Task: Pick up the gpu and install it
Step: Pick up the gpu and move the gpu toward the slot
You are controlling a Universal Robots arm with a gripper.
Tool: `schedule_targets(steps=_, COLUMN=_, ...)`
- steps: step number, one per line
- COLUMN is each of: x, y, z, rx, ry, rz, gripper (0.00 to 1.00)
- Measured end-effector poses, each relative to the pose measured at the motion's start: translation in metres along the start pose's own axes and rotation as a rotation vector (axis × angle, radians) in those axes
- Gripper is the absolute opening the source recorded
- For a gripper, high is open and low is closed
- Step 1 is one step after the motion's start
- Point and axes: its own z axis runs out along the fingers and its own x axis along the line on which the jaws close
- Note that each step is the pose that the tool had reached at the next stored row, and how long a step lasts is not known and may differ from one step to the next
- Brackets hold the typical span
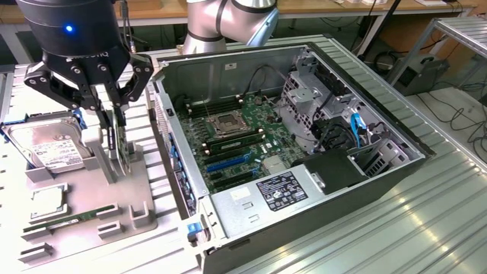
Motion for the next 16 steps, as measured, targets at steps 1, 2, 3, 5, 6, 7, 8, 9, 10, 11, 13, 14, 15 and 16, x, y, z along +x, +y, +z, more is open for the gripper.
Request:
schedule_targets(steps=1, x=0.0000, y=0.0000, z=-0.0003, rx=0.0000, ry=0.0000, rz=0.000, gripper=0.26)
schedule_targets(steps=2, x=0.0000, y=0.0000, z=-0.0005, rx=0.0000, ry=0.0000, rz=0.000, gripper=0.26)
schedule_targets(steps=3, x=0.0000, y=0.0000, z=-0.0007, rx=-0.0001, ry=0.0000, rz=0.000, gripper=0.26)
schedule_targets(steps=5, x=0.0000, y=0.0000, z=-0.0011, rx=0.0000, ry=0.0000, rz=0.000, gripper=0.26)
schedule_targets(steps=6, x=0.0000, y=0.0000, z=-0.0014, rx=0.0000, ry=0.0001, rz=0.000, gripper=0.26)
schedule_targets(steps=7, x=0.0000, y=0.0000, z=-0.0018, rx=0.0001, ry=0.0001, rz=0.000, gripper=0.26)
schedule_targets(steps=8, x=-0.0001, y=0.0000, z=-0.0021, rx=0.0001, ry=0.0001, rz=0.000, gripper=0.26)
schedule_targets(steps=9, x=-0.0001, y=0.0000, z=-0.0023, rx=0.0000, ry=0.0000, rz=0.000, gripper=0.26)
schedule_targets(steps=10, x=-0.0001, y=0.0000, z=-0.0025, rx=-0.0001, ry=-0.0001, rz=0.000, gripper=0.26)
schedule_targets(steps=11, x=-0.0001, y=0.0000, z=-0.0031, rx=0.0000, ry=0.0000, rz=0.000, gripper=0.26)
schedule_targets(steps=13, x=-0.0001, y=0.0000, z=-0.0037, rx=0.0000, ry=0.0000, rz=0.000, gripper=0.26)
schedule_targets(steps=14, x=-0.0001, y=-0.0001, z=-0.0040, rx=0.0000, ry=0.0000, rz=0.000, gripper=0.26)
schedule_targets(steps=15, x=-0.0001, y=-0.0001, z=-0.0042, rx=0.0000, ry=0.0000, rz=0.000, gripper=0.26)
schedule_targets(steps=16, x=-0.0001, y=-0.0001, z=-0.0044, rx=0.0000, ry=0.0000, rz=0.000, gripper=0.26)
